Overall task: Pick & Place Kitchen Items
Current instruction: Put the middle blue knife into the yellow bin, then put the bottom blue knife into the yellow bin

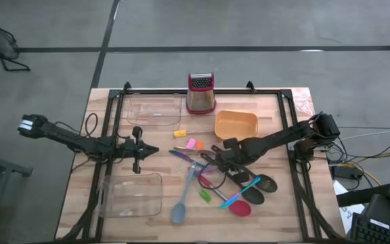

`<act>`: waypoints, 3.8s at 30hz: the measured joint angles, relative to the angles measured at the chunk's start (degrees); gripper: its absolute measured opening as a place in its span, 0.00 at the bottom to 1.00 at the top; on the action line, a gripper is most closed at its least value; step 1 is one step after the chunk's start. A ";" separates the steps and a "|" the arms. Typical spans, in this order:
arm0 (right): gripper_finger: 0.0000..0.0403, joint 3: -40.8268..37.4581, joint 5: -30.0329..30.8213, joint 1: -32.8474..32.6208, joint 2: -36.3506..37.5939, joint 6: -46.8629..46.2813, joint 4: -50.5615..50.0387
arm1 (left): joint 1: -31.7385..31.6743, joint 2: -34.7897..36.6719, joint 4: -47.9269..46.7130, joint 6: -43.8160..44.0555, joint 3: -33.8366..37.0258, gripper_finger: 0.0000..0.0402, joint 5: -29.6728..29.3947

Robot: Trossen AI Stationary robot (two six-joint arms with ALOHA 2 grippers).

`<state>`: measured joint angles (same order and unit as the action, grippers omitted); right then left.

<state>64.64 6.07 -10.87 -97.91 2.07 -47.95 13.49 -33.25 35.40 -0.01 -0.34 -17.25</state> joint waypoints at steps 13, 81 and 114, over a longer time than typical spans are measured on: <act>0.13 1.45 7.37 0.00 2.00 -2.57 -8.79 | -0.01 0.00 -0.07 0.00 0.00 0.06 0.01; 0.12 -19.66 25.05 19.78 14.19 -27.51 10.92 | 0.00 -0.01 -1.25 0.00 0.00 0.06 0.01; 0.31 -12.09 16.30 5.25 16.42 -23.70 7.78 | 0.00 -0.01 -1.73 0.00 0.00 0.07 0.01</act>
<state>52.55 22.37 -5.63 -81.49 -21.64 -40.17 13.49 -33.26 33.67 0.00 -0.34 -17.24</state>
